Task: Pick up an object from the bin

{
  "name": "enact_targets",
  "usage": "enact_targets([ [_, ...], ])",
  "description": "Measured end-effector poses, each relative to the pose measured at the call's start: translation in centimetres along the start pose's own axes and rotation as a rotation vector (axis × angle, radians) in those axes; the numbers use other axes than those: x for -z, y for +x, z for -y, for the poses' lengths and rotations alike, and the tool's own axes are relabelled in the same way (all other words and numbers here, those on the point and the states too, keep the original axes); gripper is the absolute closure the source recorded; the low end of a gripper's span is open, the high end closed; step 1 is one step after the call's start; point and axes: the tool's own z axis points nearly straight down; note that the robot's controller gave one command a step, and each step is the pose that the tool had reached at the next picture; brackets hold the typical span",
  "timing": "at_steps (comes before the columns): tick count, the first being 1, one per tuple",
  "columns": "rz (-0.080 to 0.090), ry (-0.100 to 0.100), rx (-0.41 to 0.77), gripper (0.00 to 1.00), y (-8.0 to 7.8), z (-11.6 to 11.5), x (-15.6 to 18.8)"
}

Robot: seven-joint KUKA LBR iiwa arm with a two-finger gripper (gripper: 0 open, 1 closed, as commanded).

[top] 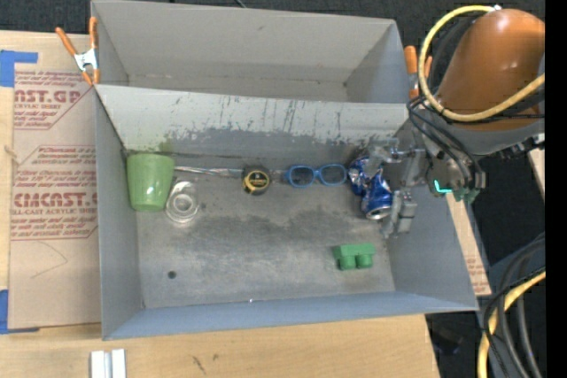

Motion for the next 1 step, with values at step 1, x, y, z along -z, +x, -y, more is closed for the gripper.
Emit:
enact_targets([
  [1, 0.0, 0.0, 0.336, 0.0, 1.03, 3.6, -15.14],
])
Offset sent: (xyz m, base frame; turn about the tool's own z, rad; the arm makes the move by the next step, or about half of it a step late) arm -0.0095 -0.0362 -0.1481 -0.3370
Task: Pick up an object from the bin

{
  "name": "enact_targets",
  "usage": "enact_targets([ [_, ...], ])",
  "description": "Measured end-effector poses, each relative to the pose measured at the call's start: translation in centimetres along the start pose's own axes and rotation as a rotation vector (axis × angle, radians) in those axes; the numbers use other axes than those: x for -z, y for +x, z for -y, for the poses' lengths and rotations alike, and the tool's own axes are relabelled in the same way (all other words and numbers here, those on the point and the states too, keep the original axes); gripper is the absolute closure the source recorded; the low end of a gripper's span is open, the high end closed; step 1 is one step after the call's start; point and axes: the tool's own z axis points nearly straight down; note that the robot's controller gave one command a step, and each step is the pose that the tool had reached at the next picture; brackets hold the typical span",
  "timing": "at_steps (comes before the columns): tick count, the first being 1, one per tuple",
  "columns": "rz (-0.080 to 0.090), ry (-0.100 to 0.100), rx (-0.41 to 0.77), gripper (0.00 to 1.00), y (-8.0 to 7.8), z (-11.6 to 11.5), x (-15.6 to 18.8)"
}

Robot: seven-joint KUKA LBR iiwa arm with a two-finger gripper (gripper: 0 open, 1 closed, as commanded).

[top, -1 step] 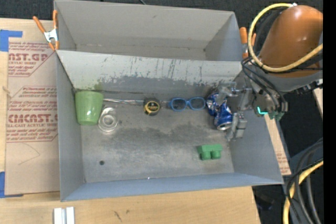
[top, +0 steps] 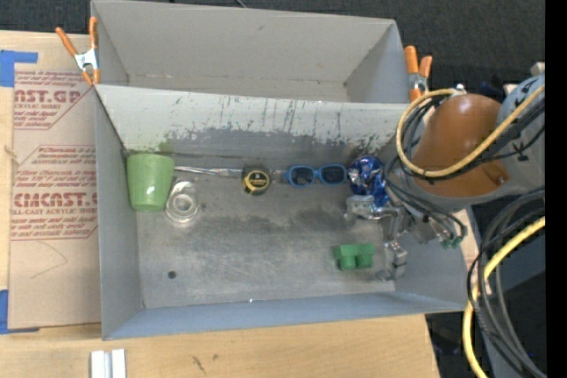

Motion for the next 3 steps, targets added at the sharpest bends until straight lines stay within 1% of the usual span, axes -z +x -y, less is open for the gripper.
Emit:
enact_targets([
  [1, 0.012, 0.003, -0.09, 0.0, 1.2, -3.0, -2.3],
  [2, 0.006, 0.002, -0.09, 1.0, 1.4, -2.9, -2.4],
  [3, 0.012, 0.006, -0.07, 1.0, 0.9, -2.8, 11.4],
])
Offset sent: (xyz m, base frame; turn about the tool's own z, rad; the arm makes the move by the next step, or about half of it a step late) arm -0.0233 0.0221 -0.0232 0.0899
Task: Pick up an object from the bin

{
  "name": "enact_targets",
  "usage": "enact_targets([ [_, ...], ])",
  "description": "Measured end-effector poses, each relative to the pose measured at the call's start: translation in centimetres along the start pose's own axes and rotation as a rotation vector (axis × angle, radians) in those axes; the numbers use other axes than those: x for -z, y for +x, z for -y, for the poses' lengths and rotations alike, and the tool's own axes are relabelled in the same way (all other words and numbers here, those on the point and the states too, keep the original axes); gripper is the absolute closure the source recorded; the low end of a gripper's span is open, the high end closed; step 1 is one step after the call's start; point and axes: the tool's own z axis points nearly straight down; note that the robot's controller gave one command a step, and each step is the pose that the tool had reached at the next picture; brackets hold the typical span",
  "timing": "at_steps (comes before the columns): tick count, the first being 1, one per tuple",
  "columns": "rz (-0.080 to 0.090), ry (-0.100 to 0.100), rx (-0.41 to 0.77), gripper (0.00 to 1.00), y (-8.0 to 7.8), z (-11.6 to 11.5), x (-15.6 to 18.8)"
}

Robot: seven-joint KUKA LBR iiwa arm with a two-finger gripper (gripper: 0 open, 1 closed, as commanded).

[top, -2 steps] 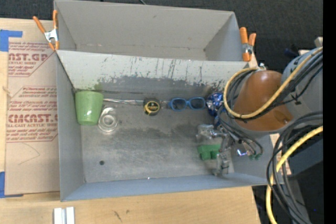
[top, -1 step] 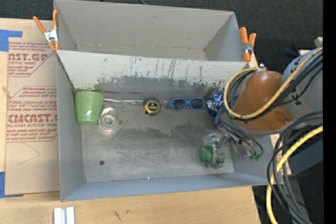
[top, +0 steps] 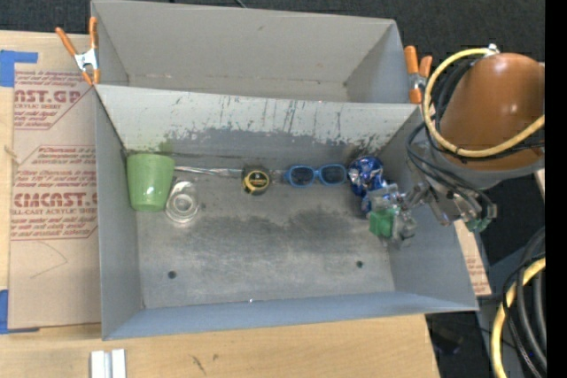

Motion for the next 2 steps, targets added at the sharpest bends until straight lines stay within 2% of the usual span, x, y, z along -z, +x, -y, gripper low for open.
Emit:
enact_targets([
  [1, -0.008, -0.007, 0.28, 1.0, -6.0, -1.4, -9.1],
  [2, 0.002, -0.002, 0.301, 1.0, -4.8, -4.9, 2.6],
])
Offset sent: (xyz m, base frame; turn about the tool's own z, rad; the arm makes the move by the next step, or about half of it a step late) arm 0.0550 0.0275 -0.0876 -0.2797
